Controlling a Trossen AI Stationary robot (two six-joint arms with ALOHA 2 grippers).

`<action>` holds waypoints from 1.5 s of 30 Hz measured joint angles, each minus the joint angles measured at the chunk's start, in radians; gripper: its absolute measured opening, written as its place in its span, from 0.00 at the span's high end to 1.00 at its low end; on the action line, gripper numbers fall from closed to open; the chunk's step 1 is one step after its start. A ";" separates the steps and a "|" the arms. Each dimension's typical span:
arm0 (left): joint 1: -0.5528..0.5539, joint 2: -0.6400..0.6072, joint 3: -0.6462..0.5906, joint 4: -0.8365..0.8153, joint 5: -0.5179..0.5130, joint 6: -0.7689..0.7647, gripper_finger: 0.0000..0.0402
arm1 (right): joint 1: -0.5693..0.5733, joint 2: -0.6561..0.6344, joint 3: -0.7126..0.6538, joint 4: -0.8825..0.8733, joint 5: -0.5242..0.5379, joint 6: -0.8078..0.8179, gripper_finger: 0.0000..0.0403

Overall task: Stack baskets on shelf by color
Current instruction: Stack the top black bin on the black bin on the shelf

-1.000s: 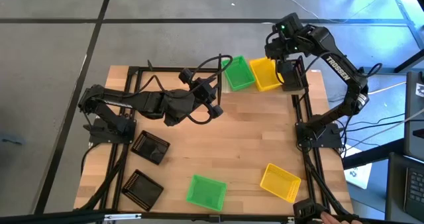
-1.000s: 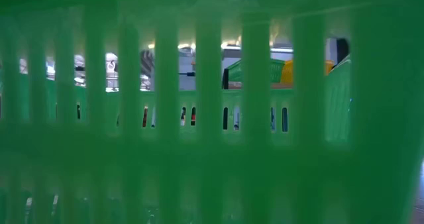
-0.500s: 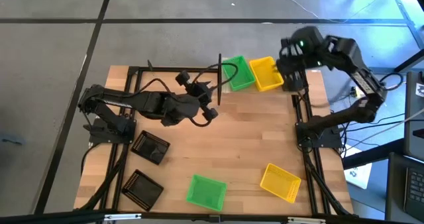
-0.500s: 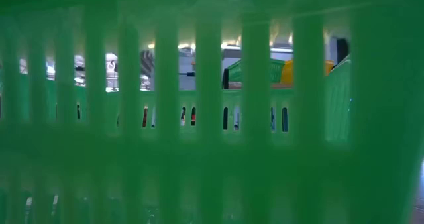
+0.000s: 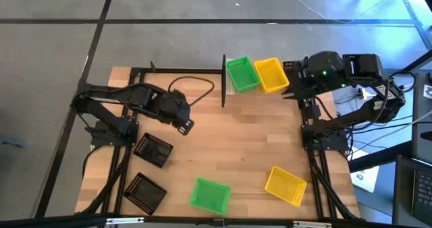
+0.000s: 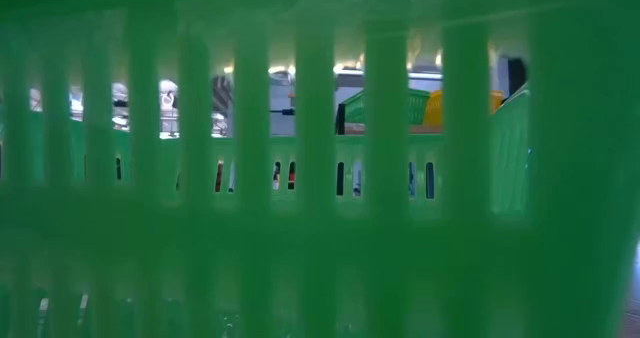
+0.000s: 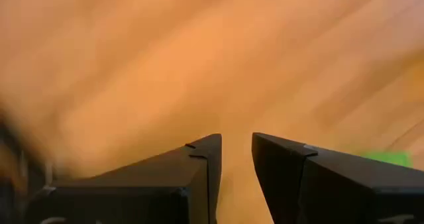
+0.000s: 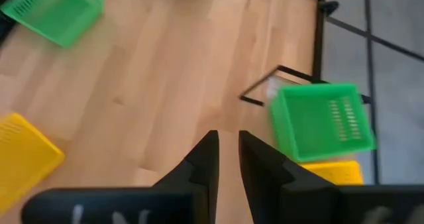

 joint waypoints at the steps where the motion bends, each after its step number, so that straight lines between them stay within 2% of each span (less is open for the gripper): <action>1: -0.006 0.005 -0.021 -0.031 0.052 -0.062 0.81 | 0.016 0.001 0.000 0.002 -0.001 0.019 0.85; 7: -0.066 0.007 -0.195 0.056 0.268 -0.274 0.81 | 0.081 0.004 0.000 0.004 0.000 0.058 0.85; 9: -0.095 0.006 -0.256 0.102 0.303 -0.306 0.81 | 0.097 0.004 0.000 0.008 -0.006 0.058 0.85; 12: -0.136 0.006 -0.363 0.224 0.330 -0.351 0.81 | 0.108 0.004 0.000 0.010 -0.068 0.058 0.85; 16: -0.178 0.006 -0.467 0.324 0.322 -0.387 0.81 | 0.108 0.006 -0.004 0.020 -0.130 0.062 0.85; 22: -0.214 0.011 -0.566 0.367 0.303 -0.429 0.81 | 0.107 0.012 -0.011 0.033 -0.129 0.063 0.85; 29: -0.225 0.011 -0.615 0.408 0.268 -0.426 0.81 | 0.107 0.013 -0.012 0.038 -0.129 0.065 0.85; 45: -0.225 0.020 -0.722 0.503 0.265 -0.425 0.81 | 0.107 0.013 -0.013 0.037 -0.129 0.111 0.85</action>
